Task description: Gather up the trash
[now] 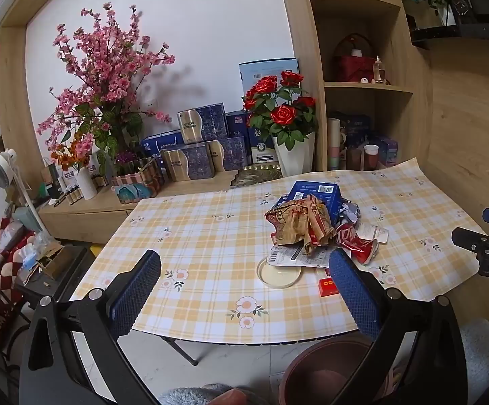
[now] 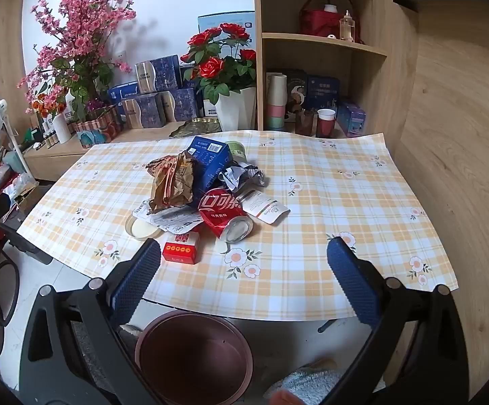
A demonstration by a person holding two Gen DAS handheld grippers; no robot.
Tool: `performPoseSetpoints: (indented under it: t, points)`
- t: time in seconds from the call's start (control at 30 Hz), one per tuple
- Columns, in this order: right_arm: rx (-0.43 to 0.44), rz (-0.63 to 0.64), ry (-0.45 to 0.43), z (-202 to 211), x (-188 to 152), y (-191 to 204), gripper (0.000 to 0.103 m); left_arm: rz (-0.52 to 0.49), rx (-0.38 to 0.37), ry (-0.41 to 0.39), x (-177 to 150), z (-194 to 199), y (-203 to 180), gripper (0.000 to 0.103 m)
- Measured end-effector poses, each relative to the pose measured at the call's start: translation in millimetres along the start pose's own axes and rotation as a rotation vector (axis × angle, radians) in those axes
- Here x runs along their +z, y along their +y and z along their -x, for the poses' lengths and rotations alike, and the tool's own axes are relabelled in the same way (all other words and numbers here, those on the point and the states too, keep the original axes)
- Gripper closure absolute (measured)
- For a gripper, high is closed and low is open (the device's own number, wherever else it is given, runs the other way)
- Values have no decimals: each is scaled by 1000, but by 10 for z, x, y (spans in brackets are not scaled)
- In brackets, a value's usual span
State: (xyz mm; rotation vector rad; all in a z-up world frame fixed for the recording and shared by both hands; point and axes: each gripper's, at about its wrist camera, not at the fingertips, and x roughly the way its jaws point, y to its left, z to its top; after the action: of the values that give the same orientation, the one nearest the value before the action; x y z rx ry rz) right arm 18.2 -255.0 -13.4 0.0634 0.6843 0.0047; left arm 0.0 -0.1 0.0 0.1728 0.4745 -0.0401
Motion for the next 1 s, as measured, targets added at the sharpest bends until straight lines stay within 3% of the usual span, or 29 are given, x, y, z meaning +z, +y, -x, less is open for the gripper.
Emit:
performPoseSetpoints:
  t: [1.0]
  points:
    - [-2,4,-1,-16,15,24,6,4,-2,-2,0,2,2,5]
